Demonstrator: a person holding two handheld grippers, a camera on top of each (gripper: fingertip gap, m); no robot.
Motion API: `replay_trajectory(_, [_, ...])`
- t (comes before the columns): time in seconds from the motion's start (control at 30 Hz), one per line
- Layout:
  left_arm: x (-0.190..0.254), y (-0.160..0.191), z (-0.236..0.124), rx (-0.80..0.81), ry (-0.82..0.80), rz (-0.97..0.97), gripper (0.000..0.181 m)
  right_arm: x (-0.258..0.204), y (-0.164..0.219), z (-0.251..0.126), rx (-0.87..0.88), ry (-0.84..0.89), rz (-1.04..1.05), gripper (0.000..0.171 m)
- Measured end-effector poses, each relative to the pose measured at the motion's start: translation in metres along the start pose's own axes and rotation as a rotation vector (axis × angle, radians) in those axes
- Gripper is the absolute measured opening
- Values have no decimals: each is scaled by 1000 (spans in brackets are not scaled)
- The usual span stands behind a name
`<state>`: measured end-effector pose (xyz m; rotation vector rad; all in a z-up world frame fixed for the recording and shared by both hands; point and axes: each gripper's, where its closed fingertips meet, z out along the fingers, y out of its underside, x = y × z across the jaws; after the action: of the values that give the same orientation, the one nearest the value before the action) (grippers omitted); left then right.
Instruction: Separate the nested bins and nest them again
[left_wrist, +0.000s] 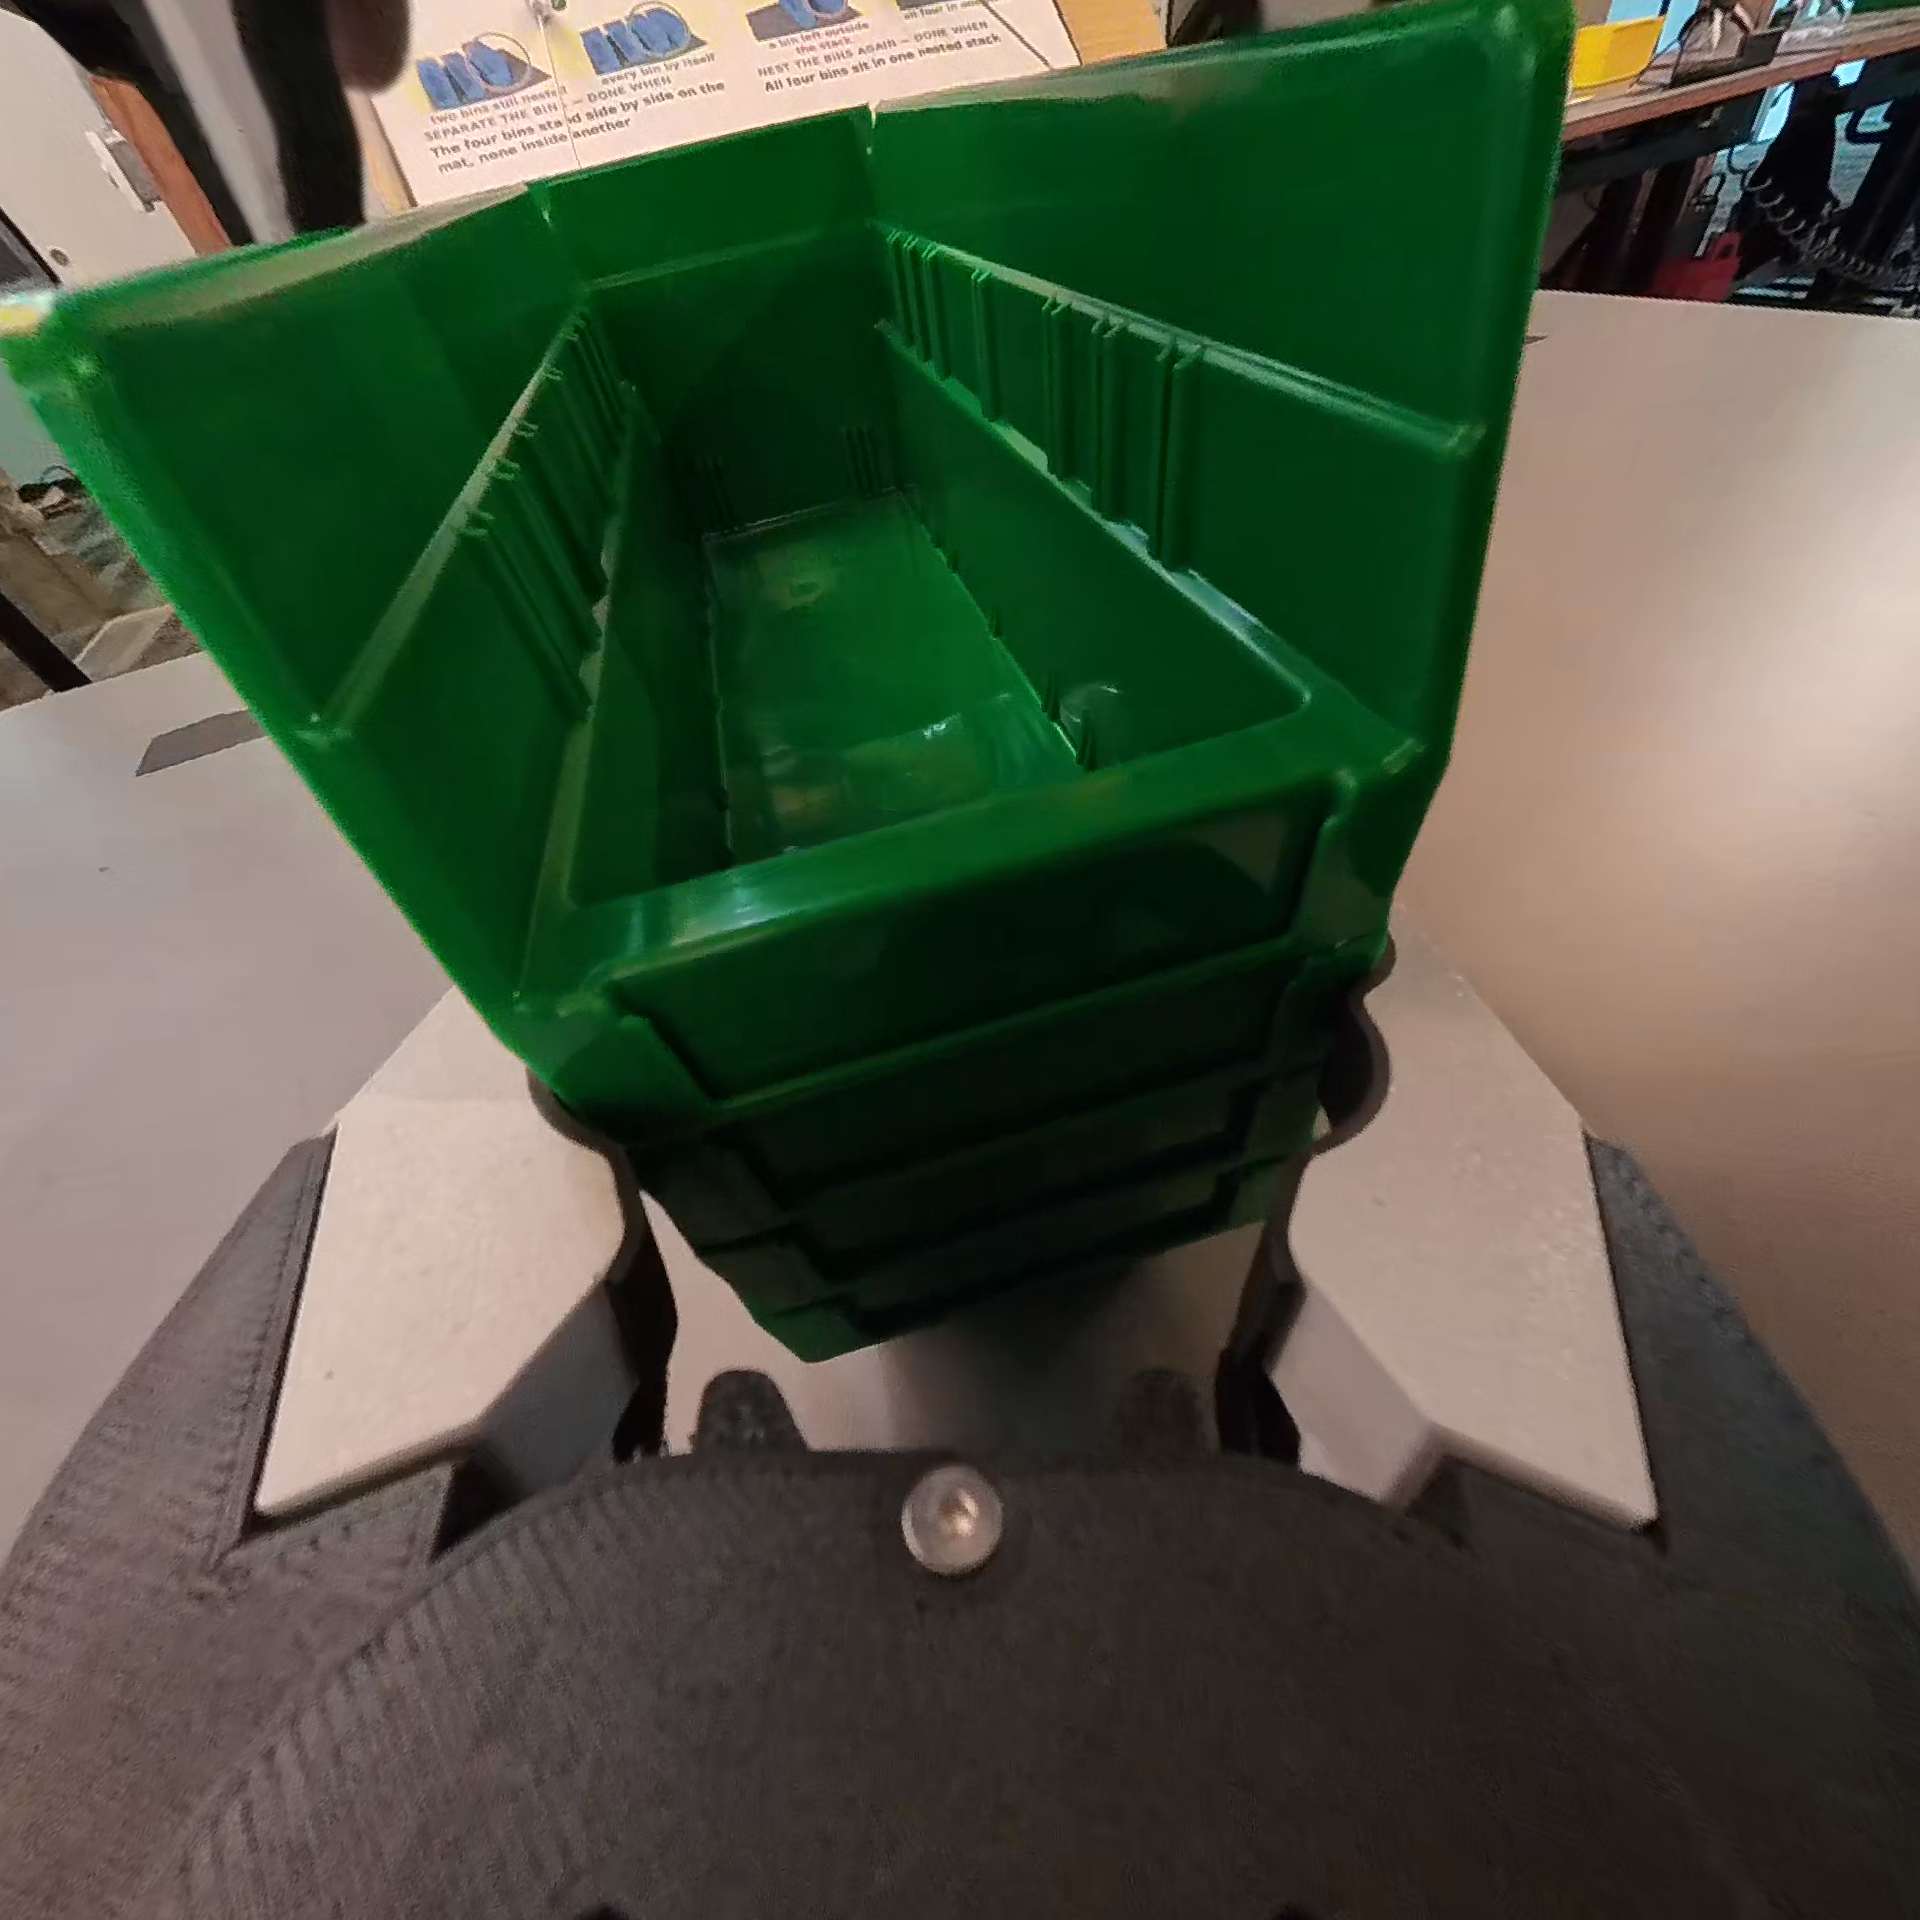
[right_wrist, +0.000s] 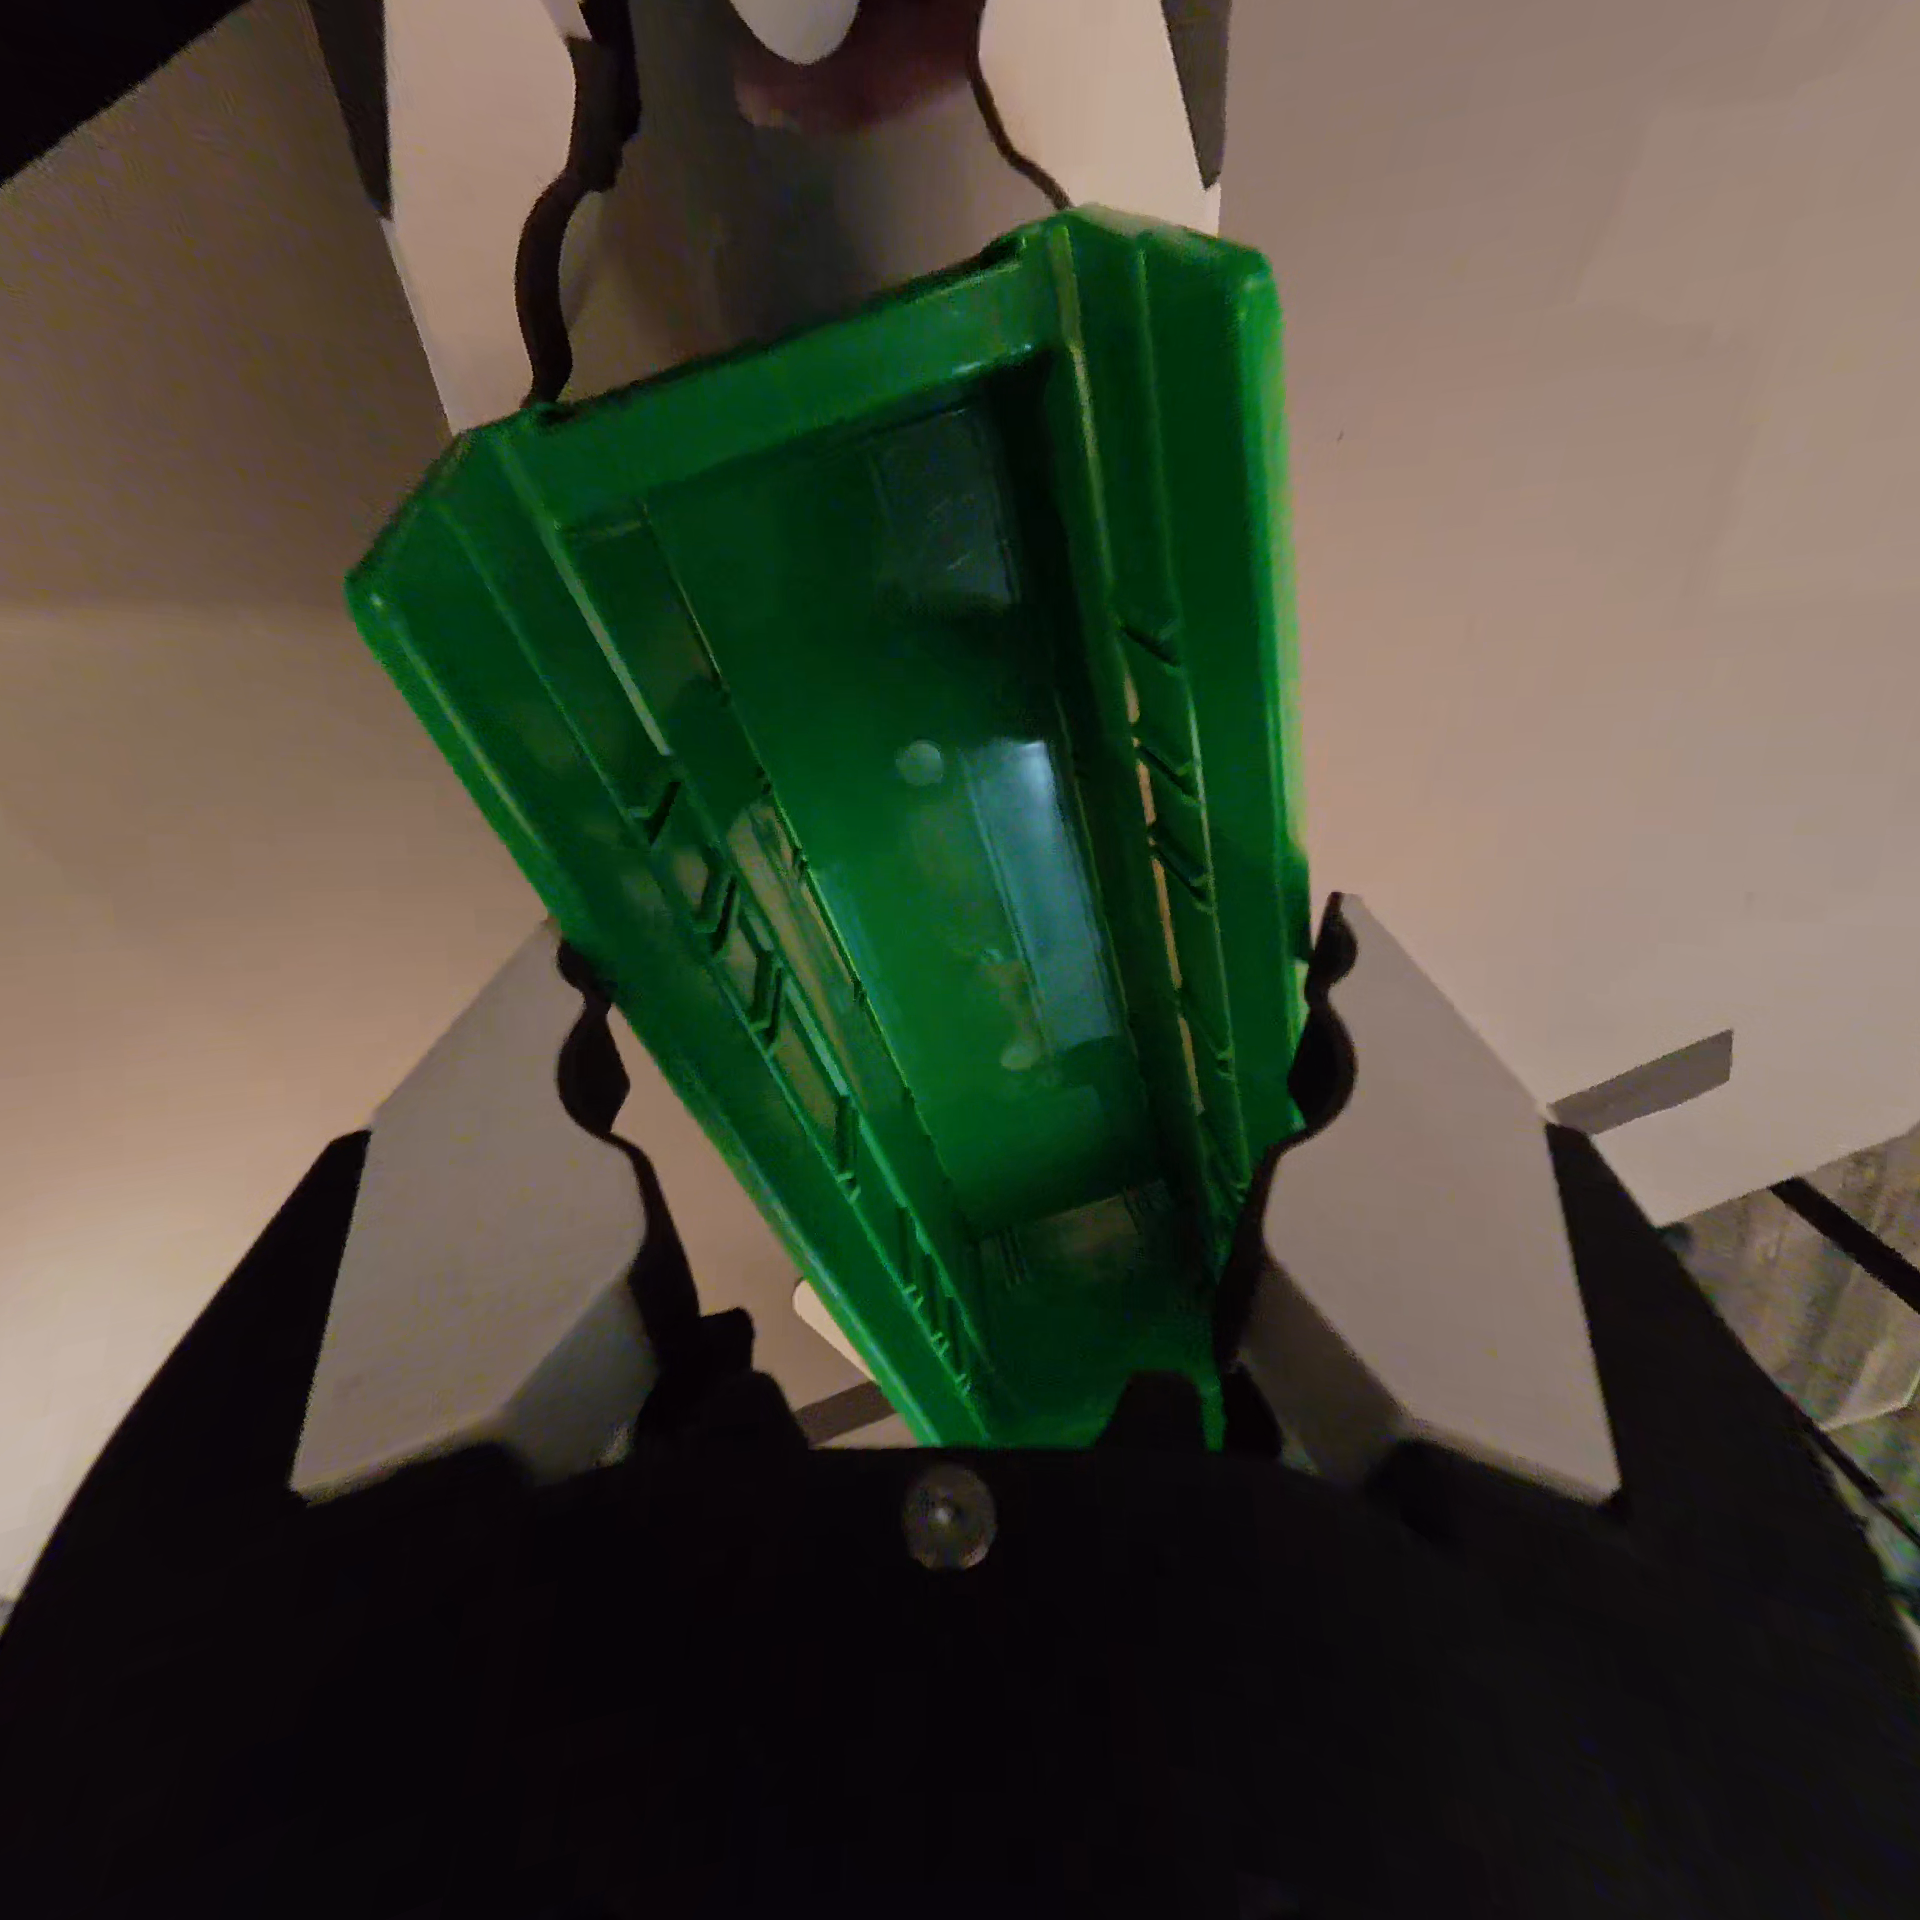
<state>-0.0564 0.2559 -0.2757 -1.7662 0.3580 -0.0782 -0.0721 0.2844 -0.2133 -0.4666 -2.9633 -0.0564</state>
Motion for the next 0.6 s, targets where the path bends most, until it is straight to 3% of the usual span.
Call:
replay_trajectory(0.17, [-1,0,0,-1,-1,-2,140,-1,0,-3,19,-10,-37,116])
replay_trajectory(0.6, [-1,0,1,-2,-2,0,138,-7,3,-8,49,7,-33,104])
